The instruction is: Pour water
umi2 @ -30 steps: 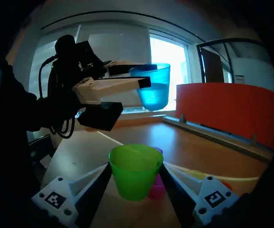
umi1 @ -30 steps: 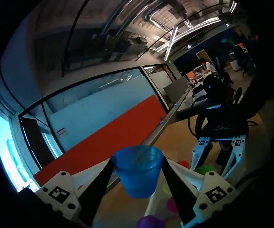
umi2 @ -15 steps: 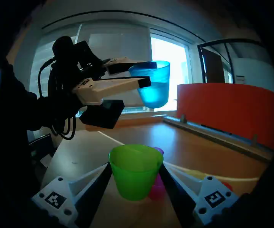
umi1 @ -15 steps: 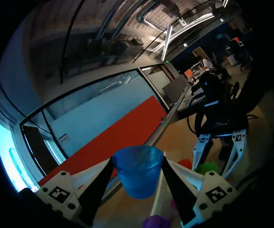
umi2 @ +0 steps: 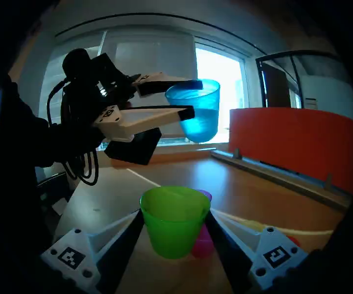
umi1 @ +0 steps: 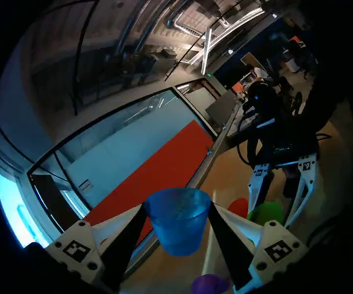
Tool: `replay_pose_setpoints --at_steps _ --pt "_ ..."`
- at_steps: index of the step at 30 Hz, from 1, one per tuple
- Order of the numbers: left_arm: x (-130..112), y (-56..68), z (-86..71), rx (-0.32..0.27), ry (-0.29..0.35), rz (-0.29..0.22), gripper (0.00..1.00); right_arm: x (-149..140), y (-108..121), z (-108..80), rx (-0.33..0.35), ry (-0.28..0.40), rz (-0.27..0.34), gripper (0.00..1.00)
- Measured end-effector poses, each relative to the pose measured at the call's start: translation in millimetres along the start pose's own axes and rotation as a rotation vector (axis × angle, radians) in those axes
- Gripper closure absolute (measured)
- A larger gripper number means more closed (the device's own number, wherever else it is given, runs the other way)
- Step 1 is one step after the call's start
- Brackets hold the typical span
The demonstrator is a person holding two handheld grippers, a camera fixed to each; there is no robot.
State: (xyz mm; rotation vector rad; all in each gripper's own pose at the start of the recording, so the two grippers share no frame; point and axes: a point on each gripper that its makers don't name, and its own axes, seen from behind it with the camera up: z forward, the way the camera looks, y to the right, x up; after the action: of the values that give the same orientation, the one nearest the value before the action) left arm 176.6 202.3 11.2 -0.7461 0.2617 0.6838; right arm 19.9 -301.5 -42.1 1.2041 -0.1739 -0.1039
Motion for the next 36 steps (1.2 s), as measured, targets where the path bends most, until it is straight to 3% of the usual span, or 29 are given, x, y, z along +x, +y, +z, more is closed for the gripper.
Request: replay_pose_setpoints --at_steps 36 --pt "-5.3 11.2 0.2 -0.015 -0.011 0.131 0.12 3.8 1.5 2.7 0.000 0.008 -0.003 0.10"
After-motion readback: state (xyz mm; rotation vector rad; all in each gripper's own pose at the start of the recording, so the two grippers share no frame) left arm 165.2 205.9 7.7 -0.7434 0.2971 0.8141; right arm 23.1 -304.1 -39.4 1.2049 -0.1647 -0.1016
